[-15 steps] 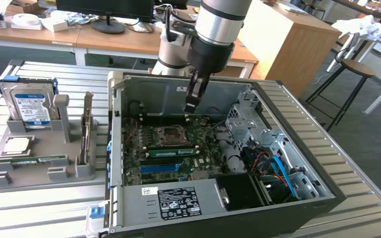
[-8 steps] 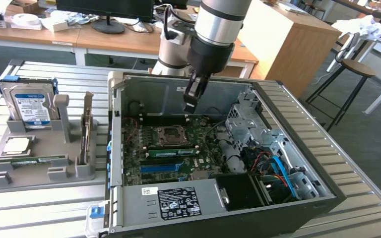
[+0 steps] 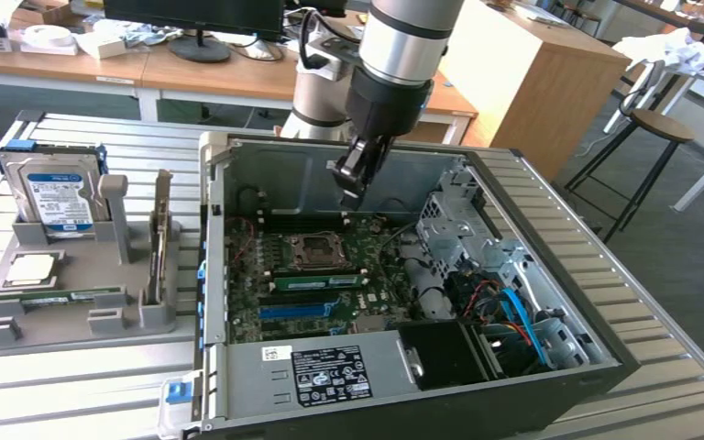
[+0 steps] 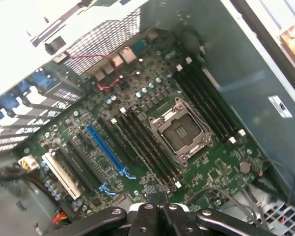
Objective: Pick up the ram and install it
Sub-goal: 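Press down the ram until it locks into place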
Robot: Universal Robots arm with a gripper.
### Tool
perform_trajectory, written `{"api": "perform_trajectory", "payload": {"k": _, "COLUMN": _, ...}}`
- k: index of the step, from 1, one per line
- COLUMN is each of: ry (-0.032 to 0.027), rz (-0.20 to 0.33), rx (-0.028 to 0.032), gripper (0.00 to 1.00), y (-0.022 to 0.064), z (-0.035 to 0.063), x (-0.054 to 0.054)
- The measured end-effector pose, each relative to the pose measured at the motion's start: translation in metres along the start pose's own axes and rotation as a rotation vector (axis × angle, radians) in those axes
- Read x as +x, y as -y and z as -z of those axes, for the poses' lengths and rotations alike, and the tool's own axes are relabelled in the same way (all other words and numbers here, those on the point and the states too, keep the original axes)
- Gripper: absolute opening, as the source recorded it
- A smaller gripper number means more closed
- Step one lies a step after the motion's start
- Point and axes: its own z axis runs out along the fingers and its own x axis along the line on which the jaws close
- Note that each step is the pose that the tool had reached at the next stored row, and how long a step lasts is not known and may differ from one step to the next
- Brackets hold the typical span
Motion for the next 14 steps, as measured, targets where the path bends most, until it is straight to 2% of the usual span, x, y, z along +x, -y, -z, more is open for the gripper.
{"api": "perform_trajectory", "payload": {"k": 14, "ry": 0.0076, "rz": -0.210, "rx": 0.0096, "gripper": 0.10, "y": -0.0010, "z": -0.0014, "x": 0.0009}}
